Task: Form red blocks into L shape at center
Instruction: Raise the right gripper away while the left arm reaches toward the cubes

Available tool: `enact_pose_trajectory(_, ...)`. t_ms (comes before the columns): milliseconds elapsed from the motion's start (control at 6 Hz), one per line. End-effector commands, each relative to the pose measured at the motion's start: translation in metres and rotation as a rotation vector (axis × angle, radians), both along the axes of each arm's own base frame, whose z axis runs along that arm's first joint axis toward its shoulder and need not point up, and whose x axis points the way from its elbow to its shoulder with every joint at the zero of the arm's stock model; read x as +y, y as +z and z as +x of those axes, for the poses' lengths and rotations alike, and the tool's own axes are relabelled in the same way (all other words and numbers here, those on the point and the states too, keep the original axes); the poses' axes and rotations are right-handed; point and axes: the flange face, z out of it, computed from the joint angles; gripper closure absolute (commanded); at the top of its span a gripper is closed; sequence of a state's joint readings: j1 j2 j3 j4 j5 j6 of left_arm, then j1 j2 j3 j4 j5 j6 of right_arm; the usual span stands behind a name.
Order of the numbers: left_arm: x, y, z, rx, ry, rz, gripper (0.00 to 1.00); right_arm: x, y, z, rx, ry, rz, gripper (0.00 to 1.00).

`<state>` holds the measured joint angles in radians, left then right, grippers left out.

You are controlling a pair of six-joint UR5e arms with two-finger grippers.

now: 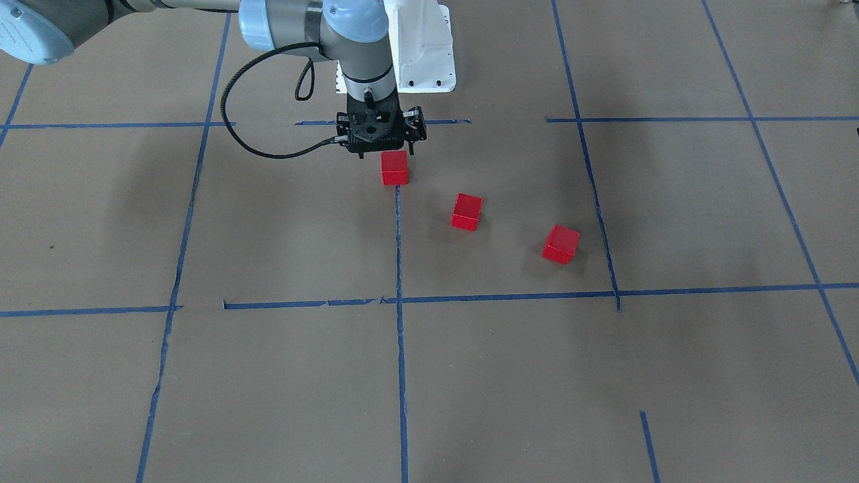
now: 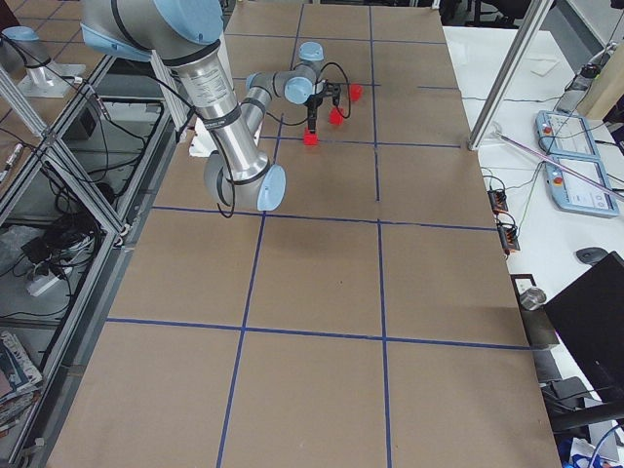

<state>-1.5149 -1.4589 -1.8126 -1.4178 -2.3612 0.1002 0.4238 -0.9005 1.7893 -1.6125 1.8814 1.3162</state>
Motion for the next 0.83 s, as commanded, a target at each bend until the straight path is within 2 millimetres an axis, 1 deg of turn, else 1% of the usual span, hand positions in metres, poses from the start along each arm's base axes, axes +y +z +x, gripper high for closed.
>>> enact_pose_trajectory(0, -0.016, -0.022, 0.060, 0.018, 0.131, 0.149, 0.00, -0.022, 0.024, 0.069, -0.034, 0.002, -0.039, 0.00)
enact_pose_trajectory(167, -0.018, -0.045, 0.097, 0.051, 0.154, 0.202, 0.00, -0.032, 0.041, 0.093, -0.027, -0.018, -0.002, 0.00)
enact_pose_trajectory(333, -0.026, -0.091, 0.146, 0.115, 0.177, 0.239, 0.00, -0.046, 0.060, 0.116, -0.027, -0.046, -0.011, 0.00)
enact_pose_trajectory(500, -0.030, -0.146, 0.193, 0.158, 0.215, 0.291, 0.00, -0.045, 0.072, 0.132, -0.021, -0.046, -0.008, 0.00)
enact_pose_trajectory(667, -0.038, -0.220, 0.269, 0.227, 0.257, 0.314, 0.00, -0.043, 0.080, 0.140, -0.014, -0.041, -0.013, 0.00)
